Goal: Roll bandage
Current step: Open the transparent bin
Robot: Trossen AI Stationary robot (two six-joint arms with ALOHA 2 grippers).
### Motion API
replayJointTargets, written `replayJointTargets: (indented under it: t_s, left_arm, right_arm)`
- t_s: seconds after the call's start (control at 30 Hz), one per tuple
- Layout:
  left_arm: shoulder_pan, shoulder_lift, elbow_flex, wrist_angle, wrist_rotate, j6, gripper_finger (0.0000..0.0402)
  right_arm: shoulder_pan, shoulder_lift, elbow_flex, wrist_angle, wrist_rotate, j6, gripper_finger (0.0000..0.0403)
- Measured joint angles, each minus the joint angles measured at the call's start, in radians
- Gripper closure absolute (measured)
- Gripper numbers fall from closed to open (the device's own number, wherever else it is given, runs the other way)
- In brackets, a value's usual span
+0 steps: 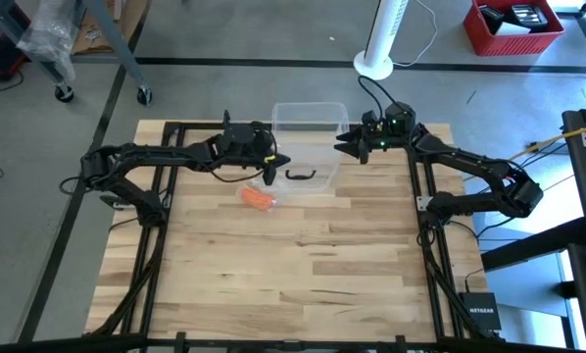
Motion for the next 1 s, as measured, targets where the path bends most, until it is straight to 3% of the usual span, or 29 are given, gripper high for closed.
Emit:
replayJointTargets:
  t_s: [0.37, 0.53, 0.7, 0.83, 1.0]
  left_arm:
    - [-0.045, 0.000, 0.000, 0.019, -0.008, 0.072, 0.0399]
    - [-0.174, 0.000, 0.000, 0.091, -0.021, 0.270, 0.0398]
    - [-0.341, 0.006, 0.000, 0.103, -0.172, 0.572, 0.0400]
    - [-0.439, 0.040, 0.000, 0.111, -0.241, 0.669, 0.0397]
    - [-0.529, 0.145, 0.000, 0.171, -0.277, 0.743, 0.0399]
  right_arm:
    - [0.000, -0.003, 0.000, -0.008, -0.014, 0.000, 0.0128]
    - [-0.002, -0.093, 0.000, -0.008, -0.095, 0.002, 0.0128]
    - [0.034, -0.230, 0.002, -0.017, -0.098, 0.001, 0.0128]
    - [0.099, -0.308, 0.002, -0.046, -0.096, -0.002, 0.0128]
    - [0.230, -0.337, 0.002, -0.139, 0.041, -0.045, 0.0128]
